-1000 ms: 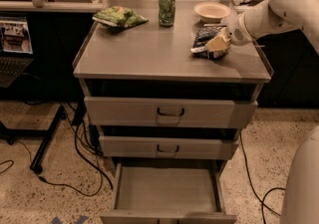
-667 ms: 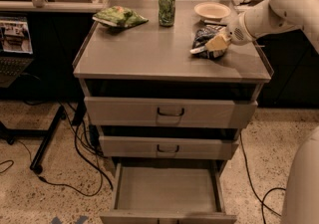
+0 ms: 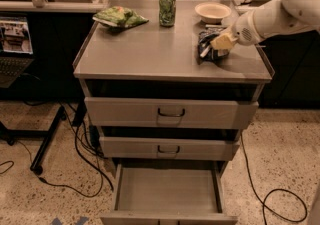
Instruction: Place blue chip bag into bottom drawer
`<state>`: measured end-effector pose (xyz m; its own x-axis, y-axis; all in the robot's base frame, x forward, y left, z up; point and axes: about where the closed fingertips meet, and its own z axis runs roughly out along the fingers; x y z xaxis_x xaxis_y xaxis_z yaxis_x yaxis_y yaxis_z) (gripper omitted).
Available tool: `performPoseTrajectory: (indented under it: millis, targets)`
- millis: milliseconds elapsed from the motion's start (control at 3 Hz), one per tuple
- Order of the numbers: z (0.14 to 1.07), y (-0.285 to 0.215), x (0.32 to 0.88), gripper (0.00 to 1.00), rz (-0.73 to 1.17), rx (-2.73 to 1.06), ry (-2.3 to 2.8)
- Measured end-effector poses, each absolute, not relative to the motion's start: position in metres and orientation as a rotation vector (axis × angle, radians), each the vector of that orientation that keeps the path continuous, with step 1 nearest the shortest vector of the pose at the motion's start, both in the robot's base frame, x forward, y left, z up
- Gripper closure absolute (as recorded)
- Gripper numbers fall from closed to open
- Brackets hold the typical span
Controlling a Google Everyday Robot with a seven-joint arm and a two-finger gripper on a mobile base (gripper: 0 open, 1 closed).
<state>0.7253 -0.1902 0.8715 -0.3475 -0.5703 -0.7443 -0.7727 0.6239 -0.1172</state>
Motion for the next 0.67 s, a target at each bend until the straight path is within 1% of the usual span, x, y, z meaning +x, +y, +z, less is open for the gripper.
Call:
performPoseTrajectory:
  millis: [667]
  targets:
    - [0.9, -0.197, 0.616, 1.0, 0.434, -1.192, 1.809]
